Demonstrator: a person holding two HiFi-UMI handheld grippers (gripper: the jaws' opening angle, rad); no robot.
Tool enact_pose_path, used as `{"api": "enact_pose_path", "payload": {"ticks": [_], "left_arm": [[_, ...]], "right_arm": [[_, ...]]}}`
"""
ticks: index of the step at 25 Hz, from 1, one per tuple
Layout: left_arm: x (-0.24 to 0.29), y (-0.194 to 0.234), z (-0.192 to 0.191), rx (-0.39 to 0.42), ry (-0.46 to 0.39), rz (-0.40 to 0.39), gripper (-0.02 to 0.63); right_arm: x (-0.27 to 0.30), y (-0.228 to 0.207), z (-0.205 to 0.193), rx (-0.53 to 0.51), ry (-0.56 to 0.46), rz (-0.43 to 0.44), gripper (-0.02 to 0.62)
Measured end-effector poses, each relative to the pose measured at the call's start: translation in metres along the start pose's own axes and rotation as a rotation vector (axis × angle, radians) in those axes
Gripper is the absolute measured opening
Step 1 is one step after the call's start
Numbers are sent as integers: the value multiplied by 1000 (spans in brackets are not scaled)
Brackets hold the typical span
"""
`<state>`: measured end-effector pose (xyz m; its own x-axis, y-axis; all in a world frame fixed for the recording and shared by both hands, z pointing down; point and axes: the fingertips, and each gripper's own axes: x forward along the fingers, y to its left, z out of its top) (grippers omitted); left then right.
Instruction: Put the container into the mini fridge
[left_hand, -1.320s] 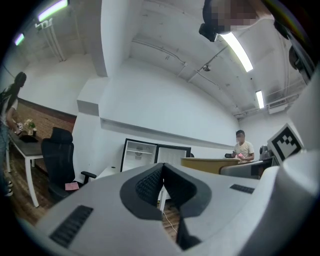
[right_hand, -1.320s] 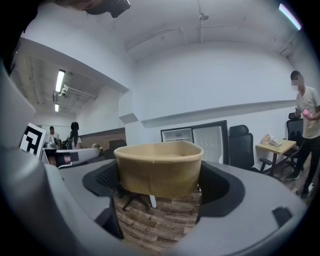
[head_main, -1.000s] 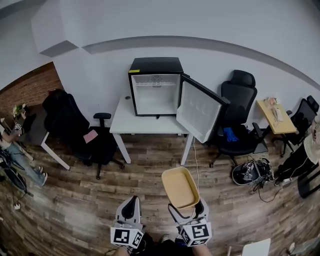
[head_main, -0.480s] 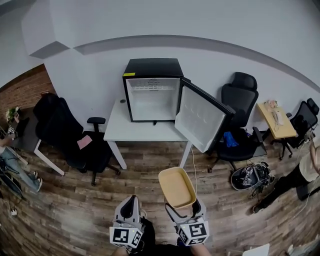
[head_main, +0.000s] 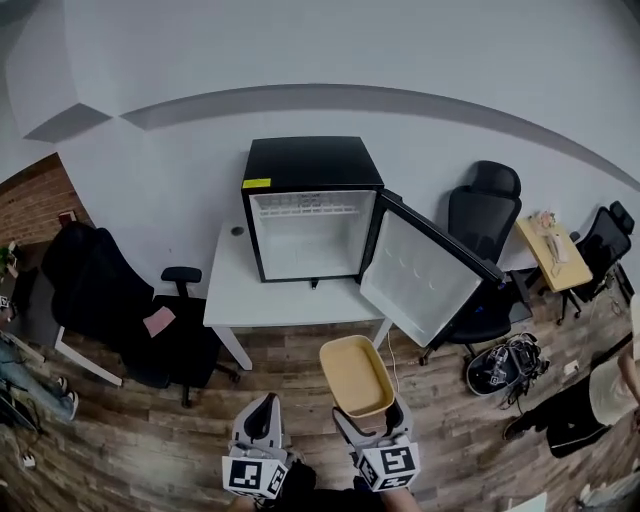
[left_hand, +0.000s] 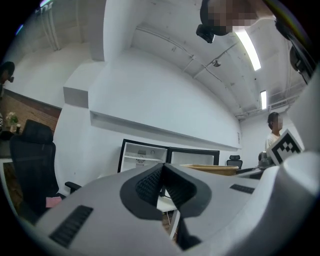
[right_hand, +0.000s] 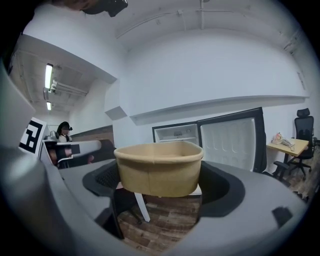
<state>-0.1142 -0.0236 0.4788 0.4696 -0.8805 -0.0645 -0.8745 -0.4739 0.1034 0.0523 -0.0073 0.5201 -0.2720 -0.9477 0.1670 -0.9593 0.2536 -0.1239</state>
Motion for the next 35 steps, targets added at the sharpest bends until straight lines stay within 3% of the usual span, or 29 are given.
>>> {"api": "enact_pose_path", "payload": {"ticks": [15,35], "left_arm": [[104,80,1,-17,3,-46,8],[292,125,16,-2,-29,-1,8]], "right_arm": [[153,-10,22,-6,6,-34,499],[371,-118,87,-52,-23,-12,499]]}}
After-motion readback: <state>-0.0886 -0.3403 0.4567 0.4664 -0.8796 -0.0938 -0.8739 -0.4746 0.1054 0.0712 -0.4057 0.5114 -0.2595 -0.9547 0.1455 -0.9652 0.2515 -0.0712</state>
